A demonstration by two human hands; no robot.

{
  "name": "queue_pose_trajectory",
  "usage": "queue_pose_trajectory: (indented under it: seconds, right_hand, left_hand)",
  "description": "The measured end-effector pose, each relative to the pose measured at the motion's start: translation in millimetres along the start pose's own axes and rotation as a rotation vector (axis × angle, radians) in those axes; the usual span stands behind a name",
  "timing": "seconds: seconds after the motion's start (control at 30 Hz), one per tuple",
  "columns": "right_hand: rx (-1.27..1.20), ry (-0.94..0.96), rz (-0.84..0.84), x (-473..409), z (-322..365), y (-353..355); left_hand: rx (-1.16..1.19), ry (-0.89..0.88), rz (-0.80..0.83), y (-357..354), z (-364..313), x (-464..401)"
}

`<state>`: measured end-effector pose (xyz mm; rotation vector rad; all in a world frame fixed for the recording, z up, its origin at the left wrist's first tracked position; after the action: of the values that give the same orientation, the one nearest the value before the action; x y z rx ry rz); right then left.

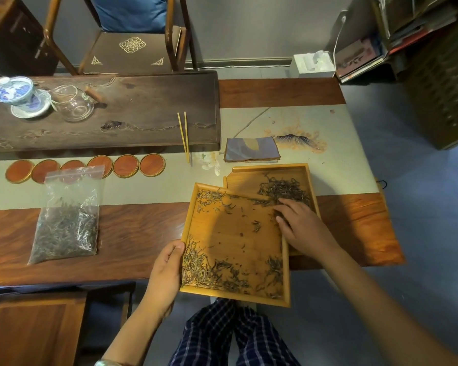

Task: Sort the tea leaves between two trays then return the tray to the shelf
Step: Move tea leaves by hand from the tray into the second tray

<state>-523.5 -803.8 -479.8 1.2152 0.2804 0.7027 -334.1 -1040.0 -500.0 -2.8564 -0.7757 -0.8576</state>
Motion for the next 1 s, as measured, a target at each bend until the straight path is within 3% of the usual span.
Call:
queue_pose_trajectory:
  seconds: [0.13, 0.37, 0.57, 0.77, 1.0]
  right_hand:
    - [-0.012, 0.023, -0.110, 2.8, 14.2, 11.6]
    - [-0.140, 0.394, -0.041, 26.0, 114.6, -9.3]
    - [-0.214, 0.578, -0.085, 36.5, 141.5, -22.3]
    - [-0.160, 0.607, -0.075, 39.7, 140.5, -27.1]
    - [-0.086, 0.490, -0.126, 29.0, 111.6, -17.1]
  left_hand:
    - [0.012, 0.000, 0.002, -0.6, 0.5, -0.1]
    - [0.031, -0.001, 0.007, -3.1, -2.1, -2.0]
    - [0.051, -0.015, 0.013, -4.4, -7.0, -2.5]
    - [0.011, -0.031, 0.009, -5.0, -7.0, -1.9]
    - [-0.009, -0.004, 0.003, -0.7, -2.9, 0.1]
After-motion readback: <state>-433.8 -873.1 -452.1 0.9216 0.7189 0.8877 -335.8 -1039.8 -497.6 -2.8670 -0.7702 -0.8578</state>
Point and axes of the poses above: each hand's wrist, its own x-axis away from the middle knuckle, its own y-axis out of the back of the hand, z = x × y, the point moved 6 cm from there along -x, towards the middle knuckle
